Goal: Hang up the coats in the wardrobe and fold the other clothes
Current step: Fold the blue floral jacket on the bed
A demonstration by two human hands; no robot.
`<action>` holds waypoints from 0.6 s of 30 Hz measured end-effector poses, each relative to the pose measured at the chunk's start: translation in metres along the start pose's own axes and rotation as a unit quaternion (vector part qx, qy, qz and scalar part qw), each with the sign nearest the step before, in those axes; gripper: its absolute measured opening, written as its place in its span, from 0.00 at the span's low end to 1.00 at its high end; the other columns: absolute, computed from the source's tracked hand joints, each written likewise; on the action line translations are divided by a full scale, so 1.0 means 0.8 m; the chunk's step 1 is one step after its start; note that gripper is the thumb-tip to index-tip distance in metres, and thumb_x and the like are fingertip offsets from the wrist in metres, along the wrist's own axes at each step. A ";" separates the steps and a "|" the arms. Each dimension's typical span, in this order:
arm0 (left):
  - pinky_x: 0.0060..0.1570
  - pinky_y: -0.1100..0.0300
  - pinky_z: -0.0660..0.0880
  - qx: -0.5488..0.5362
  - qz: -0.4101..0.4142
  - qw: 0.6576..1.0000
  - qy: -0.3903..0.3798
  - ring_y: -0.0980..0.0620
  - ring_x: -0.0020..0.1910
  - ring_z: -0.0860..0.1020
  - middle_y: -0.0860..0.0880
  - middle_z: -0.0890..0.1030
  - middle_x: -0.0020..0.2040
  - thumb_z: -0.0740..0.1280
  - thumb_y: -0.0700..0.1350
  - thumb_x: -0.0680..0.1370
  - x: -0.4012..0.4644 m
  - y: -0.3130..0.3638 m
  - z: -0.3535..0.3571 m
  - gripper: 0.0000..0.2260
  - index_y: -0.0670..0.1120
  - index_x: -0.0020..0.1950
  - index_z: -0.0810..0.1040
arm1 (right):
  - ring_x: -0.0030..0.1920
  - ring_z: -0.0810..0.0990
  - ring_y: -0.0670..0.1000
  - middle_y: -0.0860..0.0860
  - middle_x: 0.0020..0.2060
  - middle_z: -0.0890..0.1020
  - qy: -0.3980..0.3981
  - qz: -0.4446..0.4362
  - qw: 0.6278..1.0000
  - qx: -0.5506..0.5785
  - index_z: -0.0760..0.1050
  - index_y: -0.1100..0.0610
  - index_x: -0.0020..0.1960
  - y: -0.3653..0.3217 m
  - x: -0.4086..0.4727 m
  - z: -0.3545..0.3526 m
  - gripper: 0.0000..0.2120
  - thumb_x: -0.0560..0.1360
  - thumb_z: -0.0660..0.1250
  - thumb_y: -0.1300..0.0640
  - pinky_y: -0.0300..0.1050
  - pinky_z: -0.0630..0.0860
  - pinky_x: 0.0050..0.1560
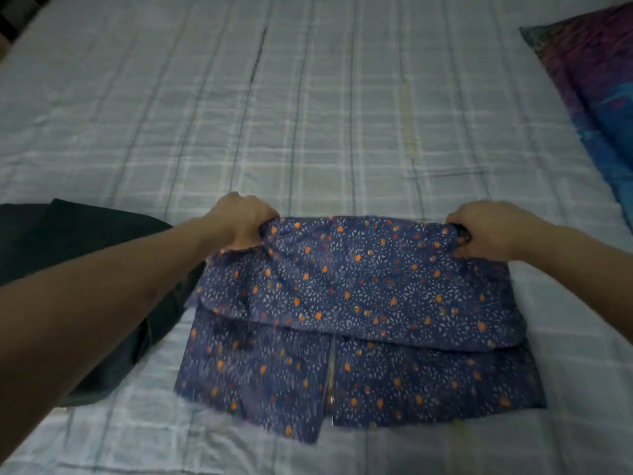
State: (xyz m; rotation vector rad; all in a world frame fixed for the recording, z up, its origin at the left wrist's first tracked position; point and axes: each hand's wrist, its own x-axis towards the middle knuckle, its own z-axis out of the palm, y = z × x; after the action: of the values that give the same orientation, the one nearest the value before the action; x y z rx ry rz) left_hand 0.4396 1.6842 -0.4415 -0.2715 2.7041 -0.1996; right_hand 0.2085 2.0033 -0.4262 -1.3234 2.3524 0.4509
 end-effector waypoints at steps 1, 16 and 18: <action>0.54 0.51 0.71 -0.025 -0.014 0.999 0.042 0.44 0.57 0.78 0.48 0.82 0.53 0.66 0.47 0.73 -0.008 -0.004 -0.014 0.09 0.52 0.52 0.76 | 0.53 0.77 0.56 0.50 0.47 0.74 0.047 -0.013 0.999 0.018 0.75 0.50 0.53 0.008 -0.015 -0.006 0.16 0.69 0.73 0.46 0.50 0.75 0.50; 0.39 0.54 0.72 0.000 0.151 0.984 0.098 0.49 0.39 0.77 0.54 0.78 0.43 0.68 0.50 0.65 -0.248 0.047 0.125 0.20 0.52 0.56 0.74 | 0.44 0.74 0.57 0.53 0.47 0.78 0.166 -0.091 0.982 0.010 0.70 0.50 0.48 -0.107 -0.262 0.170 0.21 0.58 0.72 0.51 0.51 0.68 0.39; 0.41 0.55 0.75 -0.071 0.133 0.987 0.060 0.52 0.41 0.79 0.56 0.78 0.46 0.67 0.60 0.67 -0.257 0.053 0.138 0.19 0.54 0.55 0.76 | 0.42 0.79 0.53 0.48 0.45 0.79 0.102 -0.069 0.991 0.050 0.75 0.46 0.44 -0.117 -0.270 0.180 0.22 0.55 0.71 0.36 0.50 0.73 0.35</action>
State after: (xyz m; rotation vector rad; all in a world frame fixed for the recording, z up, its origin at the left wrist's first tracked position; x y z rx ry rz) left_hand 0.6625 1.7596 -0.4695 0.0652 2.8423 0.0574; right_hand 0.4176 2.1818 -0.4523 -1.5361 2.3887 0.1608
